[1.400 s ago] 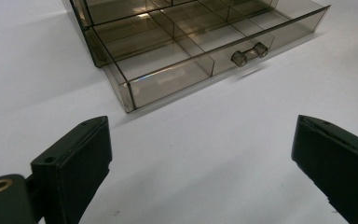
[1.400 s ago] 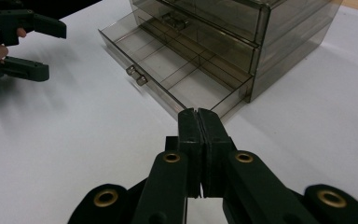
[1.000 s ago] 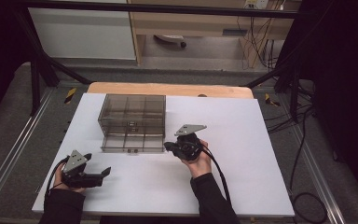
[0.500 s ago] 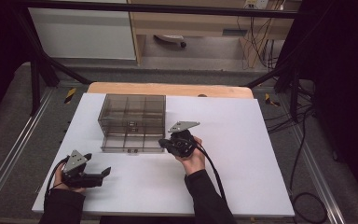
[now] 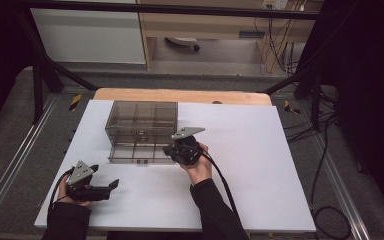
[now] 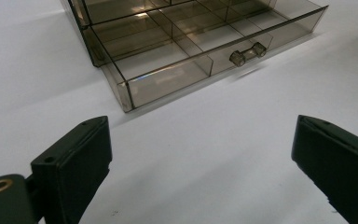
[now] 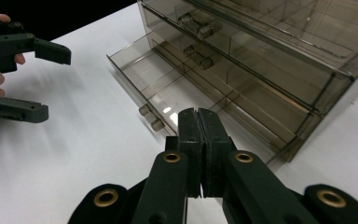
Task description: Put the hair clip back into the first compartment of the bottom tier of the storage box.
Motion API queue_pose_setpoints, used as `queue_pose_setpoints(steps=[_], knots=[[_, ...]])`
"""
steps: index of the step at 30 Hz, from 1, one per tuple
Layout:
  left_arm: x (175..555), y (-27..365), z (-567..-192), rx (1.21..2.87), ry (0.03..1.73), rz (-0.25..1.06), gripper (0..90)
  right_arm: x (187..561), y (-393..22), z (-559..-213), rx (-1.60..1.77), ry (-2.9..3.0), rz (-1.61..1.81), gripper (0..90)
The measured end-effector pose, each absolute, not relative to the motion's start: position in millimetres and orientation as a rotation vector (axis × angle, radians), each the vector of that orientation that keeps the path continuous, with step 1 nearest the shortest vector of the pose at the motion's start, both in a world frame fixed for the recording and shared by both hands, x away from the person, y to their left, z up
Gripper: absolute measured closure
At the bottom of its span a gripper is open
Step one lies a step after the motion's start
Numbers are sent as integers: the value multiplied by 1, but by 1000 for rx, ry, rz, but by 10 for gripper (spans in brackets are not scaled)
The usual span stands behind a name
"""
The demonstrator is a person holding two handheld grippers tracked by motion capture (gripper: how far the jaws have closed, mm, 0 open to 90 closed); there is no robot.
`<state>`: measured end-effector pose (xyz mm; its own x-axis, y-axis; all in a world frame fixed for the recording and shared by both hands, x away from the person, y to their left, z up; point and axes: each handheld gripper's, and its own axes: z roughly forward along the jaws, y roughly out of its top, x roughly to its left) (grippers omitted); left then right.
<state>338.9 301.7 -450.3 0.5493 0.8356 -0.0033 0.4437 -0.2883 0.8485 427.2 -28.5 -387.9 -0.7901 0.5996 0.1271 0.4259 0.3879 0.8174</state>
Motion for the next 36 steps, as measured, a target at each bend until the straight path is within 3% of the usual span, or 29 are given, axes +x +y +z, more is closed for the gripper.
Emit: queue_pose_setpoints(steps=[36], knots=[[338, 302, -450, 1921, 1033, 569, 48, 446, 44, -393, 855, 2495, 1354, 894]])
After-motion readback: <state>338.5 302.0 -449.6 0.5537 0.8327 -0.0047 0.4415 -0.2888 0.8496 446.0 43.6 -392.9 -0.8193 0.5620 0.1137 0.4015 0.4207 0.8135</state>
